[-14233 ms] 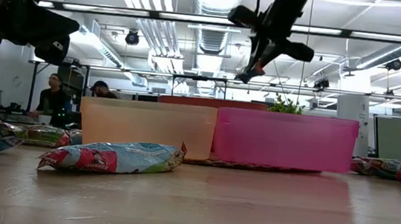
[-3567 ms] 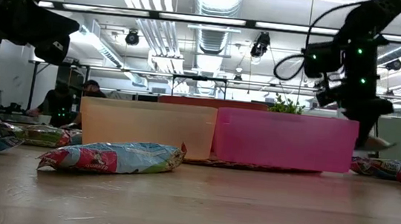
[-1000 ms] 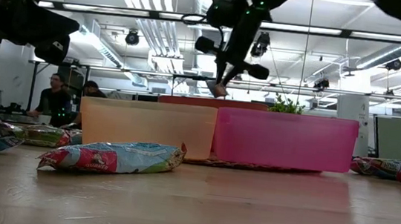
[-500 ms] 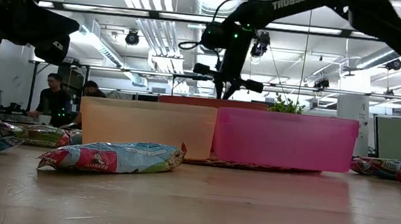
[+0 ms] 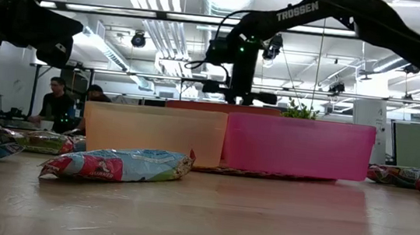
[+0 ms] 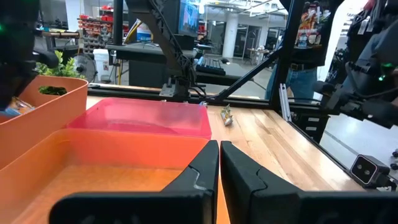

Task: Pick and place Granola Bars by type
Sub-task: Put the yellow granola bar into the orange bin

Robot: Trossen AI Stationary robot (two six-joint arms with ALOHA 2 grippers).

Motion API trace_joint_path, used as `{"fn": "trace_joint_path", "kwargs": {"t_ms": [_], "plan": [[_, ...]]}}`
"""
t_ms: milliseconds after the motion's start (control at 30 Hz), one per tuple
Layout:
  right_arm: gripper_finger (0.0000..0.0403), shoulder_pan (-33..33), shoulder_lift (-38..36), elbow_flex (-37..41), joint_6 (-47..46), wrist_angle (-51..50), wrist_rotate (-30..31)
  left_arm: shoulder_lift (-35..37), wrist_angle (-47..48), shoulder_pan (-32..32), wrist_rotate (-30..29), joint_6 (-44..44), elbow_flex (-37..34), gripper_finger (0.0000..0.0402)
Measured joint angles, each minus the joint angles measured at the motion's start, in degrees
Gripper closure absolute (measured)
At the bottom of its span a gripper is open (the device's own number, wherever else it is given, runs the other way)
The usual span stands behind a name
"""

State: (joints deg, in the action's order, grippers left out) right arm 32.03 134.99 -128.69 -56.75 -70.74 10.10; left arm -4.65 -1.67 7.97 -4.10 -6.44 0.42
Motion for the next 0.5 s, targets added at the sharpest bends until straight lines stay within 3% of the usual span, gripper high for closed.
{"fn": "trace_joint_path", "kwargs": {"t_ms": [500], "plan": [[0.0394,-0.36,2.02,1.68,-0.80,-4.06,0.85,-0.01,0.00,0.01,0.00,0.00,0.00,0.0401]]}}
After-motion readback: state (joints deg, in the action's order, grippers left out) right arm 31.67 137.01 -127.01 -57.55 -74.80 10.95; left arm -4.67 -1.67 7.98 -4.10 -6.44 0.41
